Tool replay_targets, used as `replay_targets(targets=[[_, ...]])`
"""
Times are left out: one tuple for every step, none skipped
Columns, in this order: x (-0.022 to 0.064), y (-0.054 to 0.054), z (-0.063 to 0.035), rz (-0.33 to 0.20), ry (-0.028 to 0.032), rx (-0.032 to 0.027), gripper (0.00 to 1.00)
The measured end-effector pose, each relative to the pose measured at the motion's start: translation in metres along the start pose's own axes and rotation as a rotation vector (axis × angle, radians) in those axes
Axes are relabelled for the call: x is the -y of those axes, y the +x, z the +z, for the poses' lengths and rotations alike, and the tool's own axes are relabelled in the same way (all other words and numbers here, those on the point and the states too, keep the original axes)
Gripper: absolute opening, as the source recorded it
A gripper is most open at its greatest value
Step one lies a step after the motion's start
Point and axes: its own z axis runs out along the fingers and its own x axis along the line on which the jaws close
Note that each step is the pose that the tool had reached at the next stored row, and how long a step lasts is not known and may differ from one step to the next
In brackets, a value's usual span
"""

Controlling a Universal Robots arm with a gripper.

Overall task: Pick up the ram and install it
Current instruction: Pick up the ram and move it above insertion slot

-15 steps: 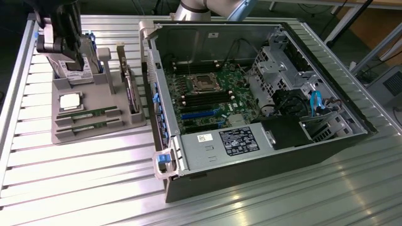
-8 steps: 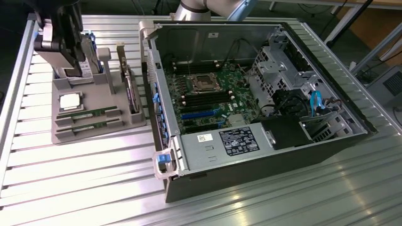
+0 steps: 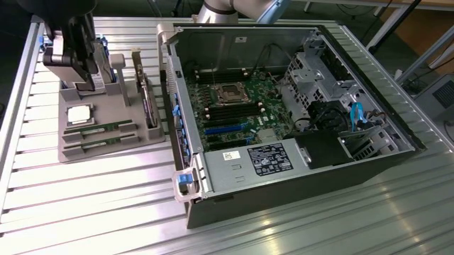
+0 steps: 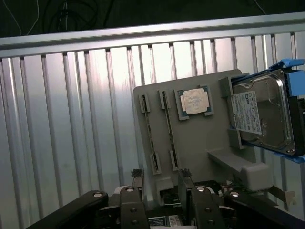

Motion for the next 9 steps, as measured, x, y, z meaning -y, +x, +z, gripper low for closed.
replay_targets(targets=[[0.0001,0.0,0.0016,0.0,-0.0003,0.0034,0.42],[0.0002,0.0,0.0031,0.0,-0.0006,0.0068,0.42],[0.0002,0.001,0.0043,0.0,-0.0009,0.0098,0.42],[0.0003,0.001,0.0057,0.0,-0.0012,0.0129,0.42],[0.0004,0.001,0.0072,-0.001,-0.0015,0.0161,0.42],[0.0005,0.001,0.0088,-0.001,-0.0019,0.0204,0.42],[0.0005,0.001,0.0101,-0.001,-0.0025,0.0248,0.42],[0.0006,0.001,0.0113,-0.001,-0.0029,0.0289,0.42],[0.0006,0.002,0.0125,-0.001,-0.0032,0.0331,0.42]])
